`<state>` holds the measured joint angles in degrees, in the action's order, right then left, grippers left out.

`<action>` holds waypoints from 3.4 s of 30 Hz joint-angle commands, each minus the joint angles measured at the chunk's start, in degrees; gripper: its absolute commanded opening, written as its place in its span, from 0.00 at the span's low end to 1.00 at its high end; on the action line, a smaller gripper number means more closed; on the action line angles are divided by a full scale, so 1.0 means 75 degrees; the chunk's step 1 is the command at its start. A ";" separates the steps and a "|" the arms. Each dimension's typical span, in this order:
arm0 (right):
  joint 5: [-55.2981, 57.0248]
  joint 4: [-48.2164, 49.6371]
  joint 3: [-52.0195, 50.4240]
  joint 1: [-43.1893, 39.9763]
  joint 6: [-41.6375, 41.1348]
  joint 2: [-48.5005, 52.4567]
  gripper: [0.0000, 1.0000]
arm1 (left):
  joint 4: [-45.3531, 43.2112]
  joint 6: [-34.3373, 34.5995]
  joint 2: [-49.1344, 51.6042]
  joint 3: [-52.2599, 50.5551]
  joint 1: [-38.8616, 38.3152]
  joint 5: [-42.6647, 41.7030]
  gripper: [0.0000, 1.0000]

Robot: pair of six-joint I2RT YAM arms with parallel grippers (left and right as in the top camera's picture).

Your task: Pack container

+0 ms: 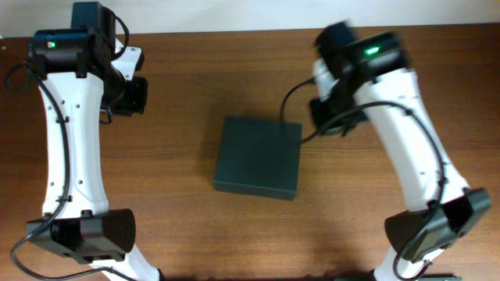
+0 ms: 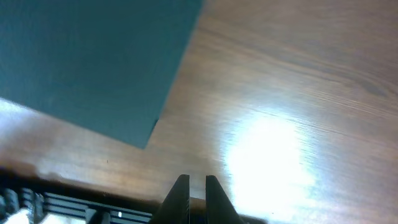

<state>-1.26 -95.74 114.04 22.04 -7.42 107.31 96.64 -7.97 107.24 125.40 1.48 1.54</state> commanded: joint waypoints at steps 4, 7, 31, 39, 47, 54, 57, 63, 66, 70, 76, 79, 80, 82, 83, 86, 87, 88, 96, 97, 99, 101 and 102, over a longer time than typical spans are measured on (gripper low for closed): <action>-0.0184 0.1207 -0.1119 0.1507 -0.0085 -0.0259 0.08 | 0.0009 0.0146 -0.0624 -0.0402 0.0006 0.0029 0.02; -0.0233 0.1827 -0.1582 0.1918 -0.0224 -0.0259 0.09 | 0.0006 0.0149 -0.0851 -0.0516 0.0006 0.0026 0.02; 0.0280 0.4578 -0.4421 0.1617 -0.0335 -0.0560 0.10 | -0.0227 0.0082 -0.2771 -0.1043 0.0003 -0.0388 0.02; 0.0493 0.4045 -0.3727 -0.0460 -0.0251 -0.2323 0.10 | -0.1501 -0.0332 -0.4395 -0.3261 -0.0216 -0.0956 0.02; 0.1017 0.4287 -0.5001 -0.1317 -0.0254 -0.5890 0.15 | -0.3477 -0.0437 -0.7309 -0.7329 -0.1661 -0.0950 0.02; 0.1547 0.4476 -0.7568 -0.1134 -0.1107 -0.9320 0.55 | -0.4625 -0.0434 -0.9538 -0.9052 -0.2331 -0.0423 0.41; 0.1571 0.4470 -0.8588 -0.1134 -0.1693 -1.0649 0.99 | -0.4593 -0.0431 -1.0182 -0.9174 -0.2334 0.0533 0.99; 0.1988 0.5100 -0.9570 -0.1142 -0.2052 -1.2004 0.99 | -0.4299 -0.0431 -1.0579 -0.9227 -0.2334 0.0863 0.99; 0.2413 0.5179 -0.9570 -0.1142 -0.2046 -1.1957 0.99 | -0.4322 -0.0402 -1.0579 -0.9232 -0.2334 0.0866 0.99; 0.2722 0.5316 -0.9570 -0.1142 -0.1623 -1.1884 0.99 | -0.4403 0.0641 -1.0579 -0.9238 -0.2328 0.1614 0.99; 0.2920 0.5951 -0.9570 -0.1139 0.0498 -1.1698 0.99 | -0.4753 0.0787 -1.0582 -0.9515 -0.2328 0.2346 0.99; 0.2917 0.6003 -0.9570 -0.1139 0.0734 -1.1657 0.99 | -0.4739 0.0807 -1.0582 -0.9597 -0.2328 0.2165 0.99; 0.2917 0.6003 -0.9570 -0.1142 0.0734 -1.1657 0.99 | -0.4707 0.0807 -1.0582 -0.9597 -0.2328 0.2168 0.99; 0.2917 0.6003 -0.9570 -0.1142 0.0734 -1.1657 0.99 | -0.4645 0.0807 -1.0582 -0.9597 -0.2328 0.2168 0.99; 0.2917 0.6003 -0.9570 -0.1142 0.0734 -1.1657 0.99 | -0.4645 0.0807 -1.0582 -0.9597 -0.2328 0.2168 0.99; 0.2917 0.6003 -0.9570 -0.1142 0.0734 -1.1657 0.99 | -0.4645 0.0807 -1.0582 -0.9597 -0.2328 0.2168 0.99; 0.2917 0.6003 -0.9570 -0.1142 0.0734 -1.1657 0.99 | -0.4645 0.0807 -1.0582 -0.9597 -0.2328 0.2168 0.99; 0.2917 0.6003 -0.9570 -0.1142 0.0734 -1.1657 0.99 | -0.4645 0.0807 -1.0582 -0.9597 -0.2328 0.2168 0.99; 0.2920 0.6006 -0.9570 -0.1142 0.0734 -1.1689 0.99 | -0.4645 0.0807 -1.0582 -0.9597 -0.2328 0.2168 0.99; 0.2917 0.5998 -0.9570 -0.1142 0.0734 -1.1753 0.99 | -0.4645 0.0807 -1.0582 -0.9597 -0.2328 0.2168 0.99; 0.2920 0.5998 -0.9570 -0.1288 0.0734 -1.2033 0.99 | -0.4645 0.0807 -1.0582 -0.9597 -0.2328 0.2168 0.99; 0.2958 0.6009 -0.9570 -0.1358 0.0729 -1.2421 0.99 | -0.4645 0.0807 -1.0582 -0.9597 -0.2328 0.2168 0.99; 0.2702 0.6024 -0.9570 -0.1361 0.0731 -1.2677 0.99 | -0.4645 0.0807 -1.0582 -0.9597 -0.2328 0.2168 0.99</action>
<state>19.51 -50.92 42.41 12.45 -2.35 16.56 61.65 -2.70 28.12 53.74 -15.75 16.99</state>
